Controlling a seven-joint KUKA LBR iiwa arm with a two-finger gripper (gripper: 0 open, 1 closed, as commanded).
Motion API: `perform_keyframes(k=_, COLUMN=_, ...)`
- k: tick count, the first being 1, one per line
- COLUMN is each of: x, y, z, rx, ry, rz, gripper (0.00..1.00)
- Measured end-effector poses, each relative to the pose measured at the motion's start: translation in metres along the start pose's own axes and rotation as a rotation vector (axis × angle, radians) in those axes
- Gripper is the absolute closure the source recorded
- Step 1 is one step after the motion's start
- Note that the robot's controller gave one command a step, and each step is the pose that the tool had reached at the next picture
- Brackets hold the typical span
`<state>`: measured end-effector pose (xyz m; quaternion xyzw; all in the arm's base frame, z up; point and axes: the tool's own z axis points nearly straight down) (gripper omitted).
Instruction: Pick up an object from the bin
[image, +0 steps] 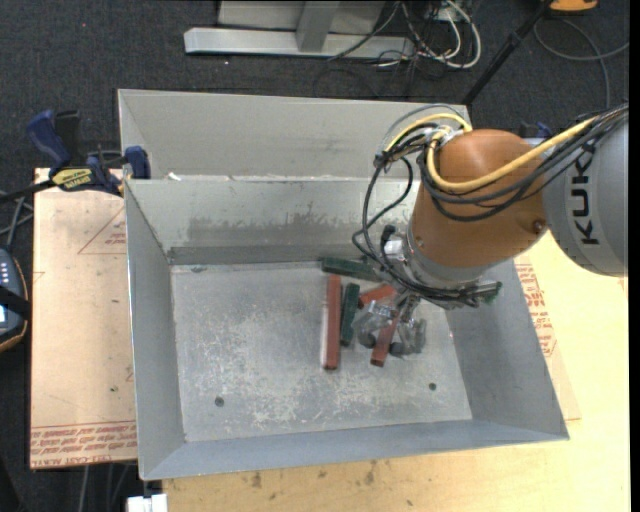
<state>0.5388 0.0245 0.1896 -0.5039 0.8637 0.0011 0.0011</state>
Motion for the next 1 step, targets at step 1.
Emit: perform_keyframes(k=1, x=0.0000, y=0.0000, z=0.0000, rx=0.000, ry=0.000, rz=0.000, gripper=1.00)
